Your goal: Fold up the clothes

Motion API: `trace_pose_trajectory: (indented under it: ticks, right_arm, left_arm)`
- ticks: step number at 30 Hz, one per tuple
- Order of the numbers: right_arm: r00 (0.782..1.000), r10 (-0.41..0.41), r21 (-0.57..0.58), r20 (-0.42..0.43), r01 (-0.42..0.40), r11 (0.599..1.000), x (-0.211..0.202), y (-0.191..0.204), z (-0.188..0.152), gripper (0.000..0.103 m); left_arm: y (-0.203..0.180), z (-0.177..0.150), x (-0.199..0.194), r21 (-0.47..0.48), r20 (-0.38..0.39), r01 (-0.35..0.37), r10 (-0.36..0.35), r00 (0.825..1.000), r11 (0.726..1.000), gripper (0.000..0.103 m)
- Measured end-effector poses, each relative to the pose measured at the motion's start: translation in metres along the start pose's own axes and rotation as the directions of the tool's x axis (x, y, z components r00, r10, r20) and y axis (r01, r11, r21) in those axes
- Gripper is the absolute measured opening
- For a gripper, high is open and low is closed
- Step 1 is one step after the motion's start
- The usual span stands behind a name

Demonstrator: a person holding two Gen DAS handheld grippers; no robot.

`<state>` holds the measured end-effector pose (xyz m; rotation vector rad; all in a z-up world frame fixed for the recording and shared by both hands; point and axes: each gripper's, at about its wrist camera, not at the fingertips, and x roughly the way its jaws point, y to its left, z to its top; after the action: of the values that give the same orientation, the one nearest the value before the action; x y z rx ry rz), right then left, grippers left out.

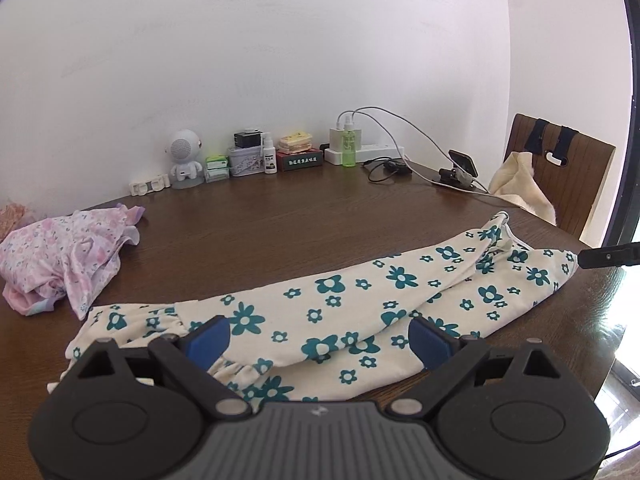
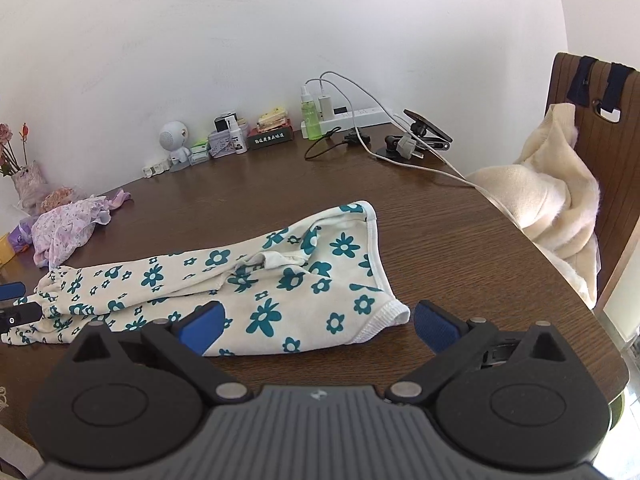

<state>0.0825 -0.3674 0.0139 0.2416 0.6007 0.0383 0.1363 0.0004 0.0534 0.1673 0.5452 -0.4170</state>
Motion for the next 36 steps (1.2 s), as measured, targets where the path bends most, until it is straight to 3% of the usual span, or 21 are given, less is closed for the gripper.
trace_pose_trajectory:
  ticks: [4, 6, 8, 10, 13, 19, 24, 30, 32, 34, 36]
  right_arm:
    - [0.998, 0.035, 0.106, -0.054, -0.029, 0.994, 0.008, -0.01, -0.007, 0.103]
    - [0.996, 0.066, 0.158, -0.065, -0.055, 0.986, 0.013, -0.013, -0.009, 0.102]
    - [0.993, 0.095, 0.218, -0.071, -0.077, 0.973, 0.019, -0.015, -0.01, 0.102]
    - [0.991, 0.112, 0.286, -0.077, -0.085, 0.955, 0.028, -0.019, -0.011, 0.101]
    - [0.993, 0.103, 0.328, -0.054, -0.08, 0.941, 0.035, -0.018, -0.012, 0.097]
    - [0.998, 0.06, 0.393, 0.011, -0.06, 0.918, 0.048, -0.012, -0.01, 0.093]
    - [0.997, 0.032, 0.46, 0.07, -0.061, 0.886, 0.061, -0.017, -0.008, 0.078]
    - [0.996, 0.049, 0.469, 0.072, -0.077, 0.88, 0.09, -0.017, 0.006, 0.072]
    - [0.997, 0.05, 0.47, 0.06, -0.073, 0.879, 0.097, -0.016, 0.01, 0.065]
    - [0.998, 0.044, 0.479, 0.046, -0.061, 0.876, 0.103, -0.018, 0.012, 0.039]
    - [0.999, 0.033, 0.497, 0.042, -0.05, 0.866, 0.103, -0.023, 0.009, 0.023]
  left_arm:
    - [-0.022, 0.024, 0.028, 0.087, -0.009, 0.11, -0.109, 0.994, 0.99, 0.094]
    - [-0.04, 0.037, 0.045, 0.166, -0.024, 0.175, -0.173, 0.985, 0.97, 0.083]
    - [-0.057, 0.048, 0.066, 0.242, -0.056, 0.231, -0.224, 0.973, 0.942, 0.048]
    - [-0.074, 0.058, 0.088, 0.313, -0.102, 0.279, -0.26, 0.96, 0.908, 0.03]
    - [-0.093, 0.063, 0.124, 0.365, -0.156, 0.33, -0.292, 0.944, 0.871, 0.028]
    - [-0.114, 0.066, 0.171, 0.4, -0.169, 0.39, -0.351, 0.921, 0.83, 0.025]
    - [-0.117, 0.064, 0.186, 0.385, -0.199, 0.448, -0.402, 0.894, 0.807, 0.01]
    - [-0.117, 0.061, 0.187, 0.397, -0.18, 0.446, -0.408, 0.895, 0.803, 0.01]
    - [-0.114, 0.061, 0.187, 0.382, -0.179, 0.453, -0.417, 0.891, 0.806, 0.01]
    - [-0.111, 0.061, 0.188, 0.364, -0.18, 0.461, -0.425, 0.887, 0.809, 0.01]
    - [-0.108, 0.062, 0.189, 0.349, -0.181, 0.469, -0.433, 0.883, 0.811, 0.011]
